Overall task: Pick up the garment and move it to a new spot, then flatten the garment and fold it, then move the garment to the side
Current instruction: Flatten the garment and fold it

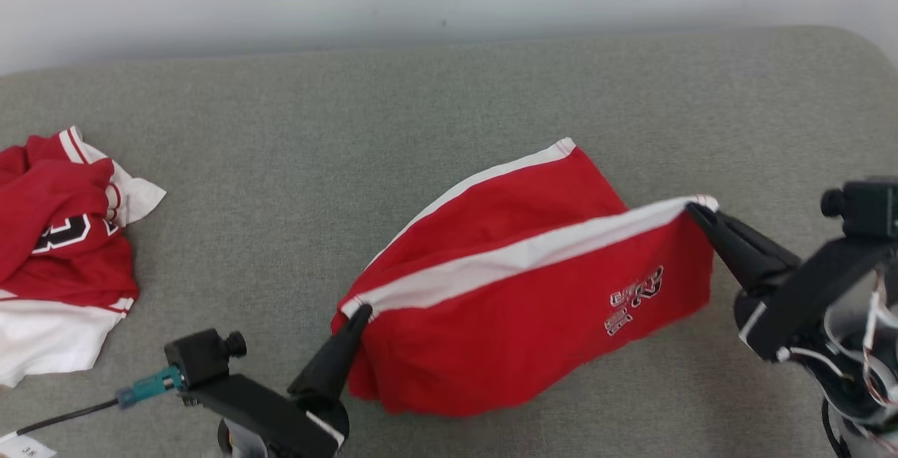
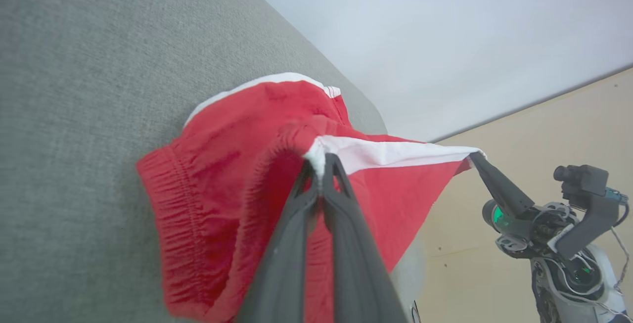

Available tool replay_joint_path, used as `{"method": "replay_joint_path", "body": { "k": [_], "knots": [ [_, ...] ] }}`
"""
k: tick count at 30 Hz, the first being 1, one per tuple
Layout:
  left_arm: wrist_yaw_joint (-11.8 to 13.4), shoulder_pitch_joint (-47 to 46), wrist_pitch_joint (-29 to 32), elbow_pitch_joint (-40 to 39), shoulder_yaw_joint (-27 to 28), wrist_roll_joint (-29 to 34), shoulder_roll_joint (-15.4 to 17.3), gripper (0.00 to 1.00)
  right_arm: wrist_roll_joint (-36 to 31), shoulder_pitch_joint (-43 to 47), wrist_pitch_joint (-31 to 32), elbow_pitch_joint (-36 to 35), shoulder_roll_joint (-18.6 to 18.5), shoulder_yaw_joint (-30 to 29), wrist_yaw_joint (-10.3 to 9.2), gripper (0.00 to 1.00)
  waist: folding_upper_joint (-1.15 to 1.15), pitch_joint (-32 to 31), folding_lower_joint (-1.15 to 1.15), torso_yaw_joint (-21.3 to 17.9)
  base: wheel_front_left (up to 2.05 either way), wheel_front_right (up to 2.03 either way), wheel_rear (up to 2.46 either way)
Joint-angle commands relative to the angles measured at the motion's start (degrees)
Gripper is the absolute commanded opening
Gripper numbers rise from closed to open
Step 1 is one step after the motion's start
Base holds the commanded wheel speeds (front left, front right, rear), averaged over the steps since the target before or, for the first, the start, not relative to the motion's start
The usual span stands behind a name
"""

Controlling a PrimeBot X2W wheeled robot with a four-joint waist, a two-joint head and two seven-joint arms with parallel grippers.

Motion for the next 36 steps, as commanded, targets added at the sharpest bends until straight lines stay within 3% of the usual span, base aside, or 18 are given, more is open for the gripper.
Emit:
{"method": "replay_joint_path", "body": {
  "k": [1, 11, 22, 23, 24, 25, 36],
  "knots": [
    [-0.42, -1.38, -0.66, 0.91, 0.45, 0.52, -0.67, 0.00, -0.31, -1.60, -0.93, 1.27, -0.47, 1.03, 0.06, 0.00, 0.00, 1.75, -0.01, 1.37, 0.00, 0.00, 0.00],
    [-2.03, -9.54, -3.55, 11.09, 0.97, 2.84, -5.25, 0.00, -1.88, -18.06, -9.55, 16.86, -2.93, 10.88, 0.06, 0.00, 0.00, 6.10, -0.01, 4.08, 0.00, 0.00, 0.00],
    [-2.92, -15.21, -5.94, 16.68, 0.39, 5.07, -7.69, 0.00, -3.26, -29.36, -15.60, 31.10, -2.72, 16.84, 0.07, 0.00, 0.00, 8.97, -0.01, 5.66, 0.00, 0.00, 0.00],
    [-2.98, -15.60, -5.82, 17.01, 0.01, 5.53, -7.69, 0.45, -3.43, -30.07, -16.08, 32.17, -2.66, 17.11, 0.07, 0.06, 0.00, 9.10, -0.01, 5.77, 0.00, 0.00, 0.00],
    [-3.03, -15.93, -6.12, 17.42, -0.13, 5.87, -7.88, 0.99, -3.50, -30.66, -16.55, 33.08, -2.53, 17.50, 0.07, 0.45, 0.00, 9.20, -0.01, 5.88, 0.00, 0.00, 0.00],
    [-3.07, -16.35, -6.60, 17.80, -0.01, 6.27, -8.05, 1.00, -3.48, -31.21, -16.94, 34.16, -2.36, 17.69, 0.07, 1.00, 0.00, 9.25, -0.01, 5.97, 0.00, 0.00, 0.00],
    [-2.57, -15.95, -10.05, 19.75, 0.91, 12.28, -6.80, 1.00, -1.89, -32.85, -15.61, 37.58, -2.68, 20.69, 0.07, 1.00, 0.00, 6.49, -0.01, 5.38, 0.00, 0.00, 0.00]
  ]
}}
